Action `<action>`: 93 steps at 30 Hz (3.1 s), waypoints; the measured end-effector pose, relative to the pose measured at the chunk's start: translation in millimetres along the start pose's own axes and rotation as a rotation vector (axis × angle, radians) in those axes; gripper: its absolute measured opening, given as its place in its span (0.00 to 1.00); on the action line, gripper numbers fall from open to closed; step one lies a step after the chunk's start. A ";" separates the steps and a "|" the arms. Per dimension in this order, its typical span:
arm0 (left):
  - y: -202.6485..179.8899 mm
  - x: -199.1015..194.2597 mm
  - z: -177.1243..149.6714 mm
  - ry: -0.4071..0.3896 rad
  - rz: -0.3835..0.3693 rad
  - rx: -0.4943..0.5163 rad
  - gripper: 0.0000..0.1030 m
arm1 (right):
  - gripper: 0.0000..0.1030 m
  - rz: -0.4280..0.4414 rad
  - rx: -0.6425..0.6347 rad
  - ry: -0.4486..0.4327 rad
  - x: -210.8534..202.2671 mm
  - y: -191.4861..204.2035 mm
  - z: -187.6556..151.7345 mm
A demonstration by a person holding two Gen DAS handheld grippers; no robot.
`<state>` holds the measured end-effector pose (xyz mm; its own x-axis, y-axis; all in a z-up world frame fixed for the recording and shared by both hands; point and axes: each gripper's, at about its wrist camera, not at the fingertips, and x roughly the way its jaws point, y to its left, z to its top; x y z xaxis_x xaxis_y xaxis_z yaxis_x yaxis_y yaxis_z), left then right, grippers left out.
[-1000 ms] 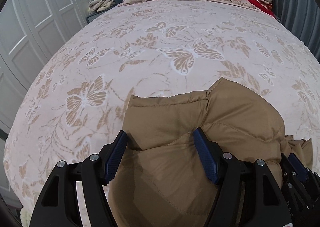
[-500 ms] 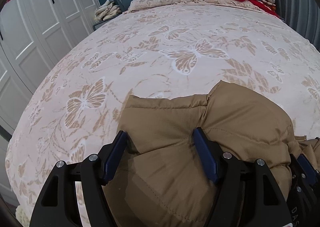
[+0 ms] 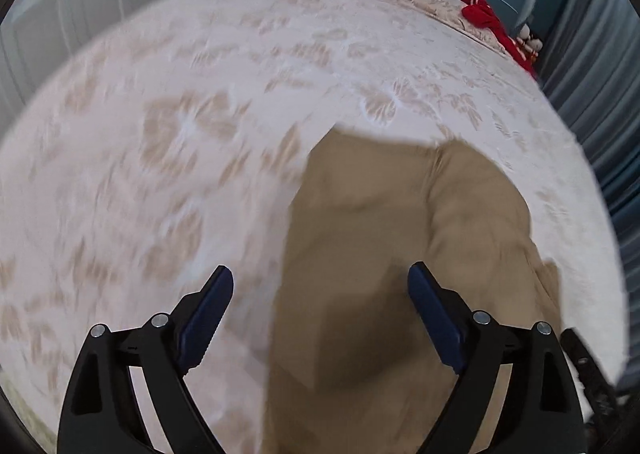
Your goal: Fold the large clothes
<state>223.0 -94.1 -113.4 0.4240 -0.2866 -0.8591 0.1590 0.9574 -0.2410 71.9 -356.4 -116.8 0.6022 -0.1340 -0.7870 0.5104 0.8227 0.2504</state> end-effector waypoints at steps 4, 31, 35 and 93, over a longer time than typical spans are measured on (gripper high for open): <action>29.3 -1.8 -25.3 0.137 -0.139 -0.113 0.84 | 0.80 0.053 0.082 0.113 -4.7 -30.6 -29.4; 66.6 14.4 93.2 -0.040 -0.158 0.059 0.71 | 0.34 0.247 -0.071 0.117 114.0 154.3 20.9; 87.0 37.9 132.3 -0.075 -0.092 0.098 0.71 | 0.34 0.230 -0.134 0.094 143.7 197.1 44.4; 66.4 54.6 75.6 -0.012 0.402 0.237 0.77 | 0.08 0.000 -0.346 0.188 143.8 224.9 9.8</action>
<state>324.1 -48.7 -142.2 0.5039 0.1038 -0.8575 0.1783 0.9589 0.2208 279.3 -196.0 -168.1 0.4629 -0.0571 -0.8846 0.2538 0.9647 0.0705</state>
